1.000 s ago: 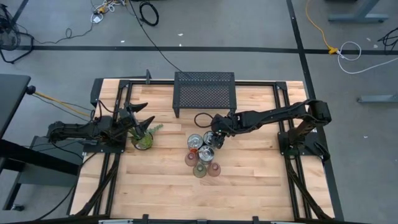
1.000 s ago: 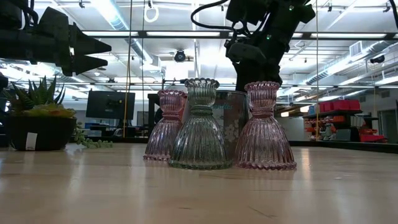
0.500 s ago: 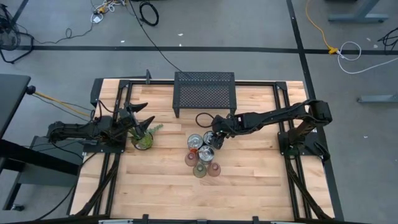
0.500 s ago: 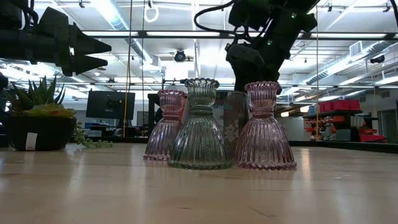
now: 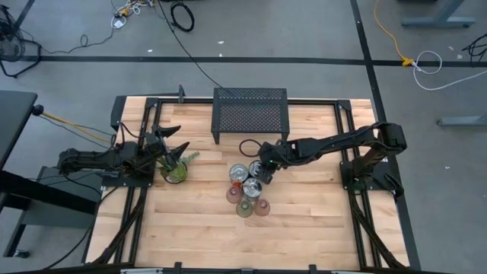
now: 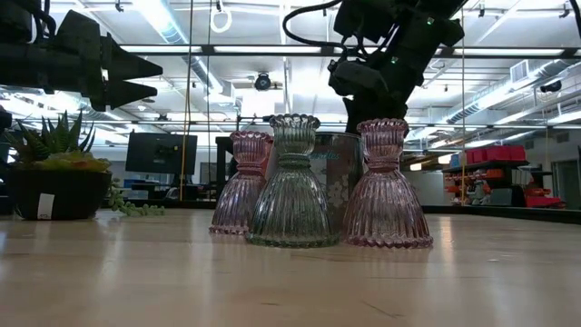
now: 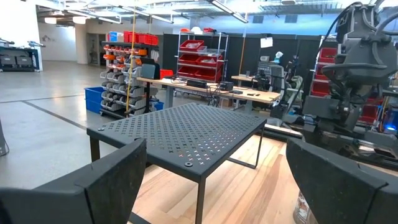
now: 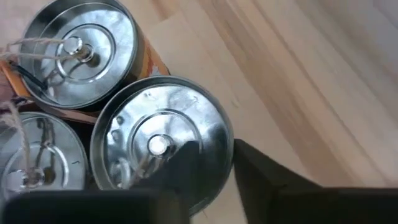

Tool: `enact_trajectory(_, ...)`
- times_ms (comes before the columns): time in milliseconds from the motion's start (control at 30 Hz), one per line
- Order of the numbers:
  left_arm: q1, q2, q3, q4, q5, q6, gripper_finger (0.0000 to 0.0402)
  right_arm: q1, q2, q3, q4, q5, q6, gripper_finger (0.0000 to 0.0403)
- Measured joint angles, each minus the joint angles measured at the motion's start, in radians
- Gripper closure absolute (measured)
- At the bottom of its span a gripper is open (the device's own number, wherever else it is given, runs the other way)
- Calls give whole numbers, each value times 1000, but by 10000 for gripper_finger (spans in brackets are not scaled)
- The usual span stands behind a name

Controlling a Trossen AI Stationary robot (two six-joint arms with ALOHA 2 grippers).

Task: Pick & Place candle stick holders
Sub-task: Put the top silver scented candle on the shelf

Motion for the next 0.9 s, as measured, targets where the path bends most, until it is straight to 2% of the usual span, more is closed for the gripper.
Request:
enact_trajectory(67, 0, 0, 0, 0, 0, 0, 16, -1, 0, 0, -4, -5, -12, 371)
enact_trajectory(133, 0, 0, 0, 0, 0, 0, 16, -4, 0, 1, 2, -11, -15, 392)
enact_trajectory(533, 0, 0, 0, 0, 0, 0, 16, -8, -1, 15, -28, -40, -25, 401)
enact_trajectory(733, 0, 0, 0, 0, 0, 1, 16, -6, 4, 122, -203, -24, -68, 402)
enact_trajectory(900, 0, 0, 0, 0, 0, 1, 16, -8, 2, 222, -279, -6, -87, 403)
